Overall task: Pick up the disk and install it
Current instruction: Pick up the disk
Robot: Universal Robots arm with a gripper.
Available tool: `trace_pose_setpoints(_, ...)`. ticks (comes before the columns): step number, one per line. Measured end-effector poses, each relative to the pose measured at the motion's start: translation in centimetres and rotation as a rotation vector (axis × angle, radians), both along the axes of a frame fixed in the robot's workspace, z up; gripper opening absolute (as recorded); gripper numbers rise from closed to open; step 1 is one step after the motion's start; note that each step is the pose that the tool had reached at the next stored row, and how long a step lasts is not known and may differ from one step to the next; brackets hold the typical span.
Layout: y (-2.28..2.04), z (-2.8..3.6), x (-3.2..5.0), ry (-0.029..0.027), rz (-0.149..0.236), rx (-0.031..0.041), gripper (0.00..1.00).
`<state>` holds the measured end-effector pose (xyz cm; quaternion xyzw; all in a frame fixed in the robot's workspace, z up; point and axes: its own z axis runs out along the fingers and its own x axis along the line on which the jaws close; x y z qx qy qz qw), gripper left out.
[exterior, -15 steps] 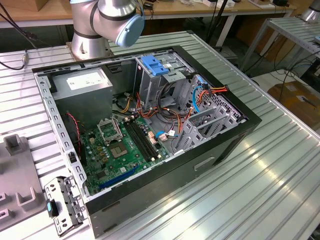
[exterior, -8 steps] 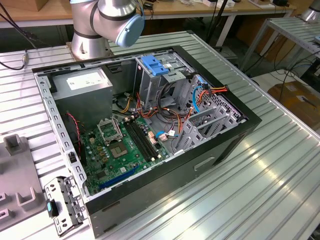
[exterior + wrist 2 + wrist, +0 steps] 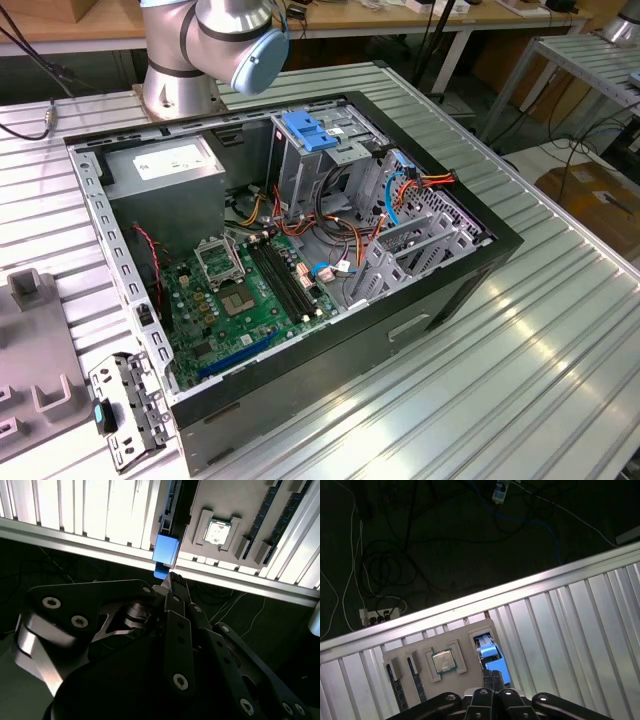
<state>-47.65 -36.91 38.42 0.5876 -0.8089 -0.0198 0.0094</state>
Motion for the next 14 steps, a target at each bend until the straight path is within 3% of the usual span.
trace_pose_setpoints(11, 0.0, 0.0, 0.0, 0.0001, 0.001, -0.0001, 0.11)
trace_pose_setpoints(13, 0.0, 0.0, 0.0, 0.0, 0.011, 0.0, 0.11)
trace_pose_setpoints(14, 0.0, 0.0, 0.0, 0.0, 0.038, 0.0, 0.11)
